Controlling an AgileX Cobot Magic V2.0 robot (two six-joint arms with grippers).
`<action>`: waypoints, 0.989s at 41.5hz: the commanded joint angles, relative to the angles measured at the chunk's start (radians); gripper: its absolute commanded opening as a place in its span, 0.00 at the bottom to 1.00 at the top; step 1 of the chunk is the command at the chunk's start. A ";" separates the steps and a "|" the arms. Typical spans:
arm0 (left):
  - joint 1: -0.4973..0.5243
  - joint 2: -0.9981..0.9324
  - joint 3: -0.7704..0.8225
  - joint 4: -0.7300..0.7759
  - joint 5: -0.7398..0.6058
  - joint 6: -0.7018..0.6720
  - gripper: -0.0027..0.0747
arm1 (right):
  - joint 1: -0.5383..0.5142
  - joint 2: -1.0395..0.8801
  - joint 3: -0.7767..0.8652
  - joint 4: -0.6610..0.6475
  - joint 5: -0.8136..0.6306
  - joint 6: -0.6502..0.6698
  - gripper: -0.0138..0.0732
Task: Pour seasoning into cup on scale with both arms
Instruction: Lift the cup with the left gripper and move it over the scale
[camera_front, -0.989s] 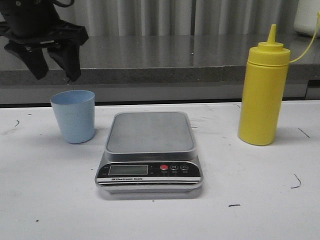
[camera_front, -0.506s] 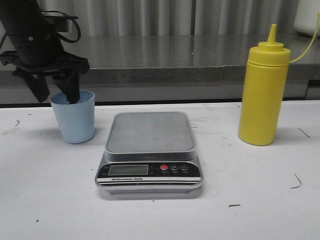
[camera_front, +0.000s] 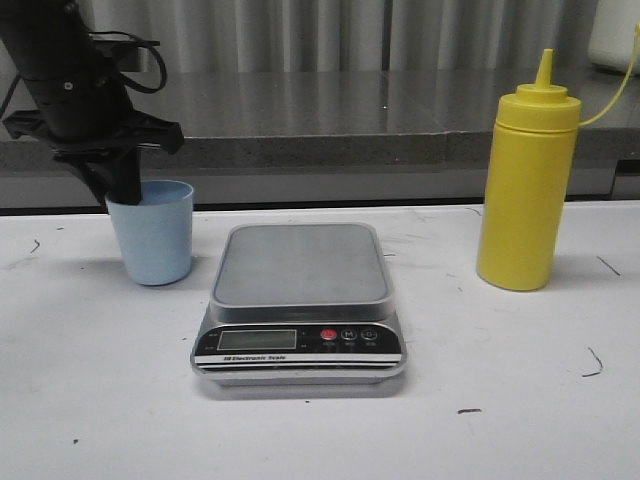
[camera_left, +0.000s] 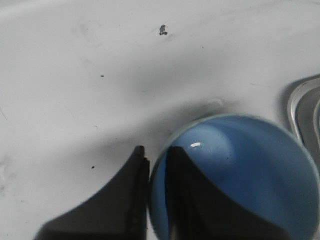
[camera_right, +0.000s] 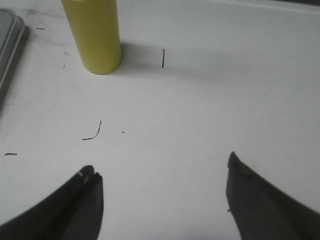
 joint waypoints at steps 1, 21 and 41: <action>-0.003 -0.063 -0.033 -0.011 -0.026 -0.004 0.01 | -0.007 0.007 -0.029 -0.007 -0.056 -0.007 0.78; -0.134 -0.248 -0.153 -0.013 0.056 -0.004 0.01 | -0.007 0.007 -0.029 -0.007 -0.056 -0.007 0.78; -0.283 -0.113 -0.189 -0.057 0.003 -0.008 0.01 | -0.007 0.007 -0.029 -0.007 -0.056 -0.007 0.78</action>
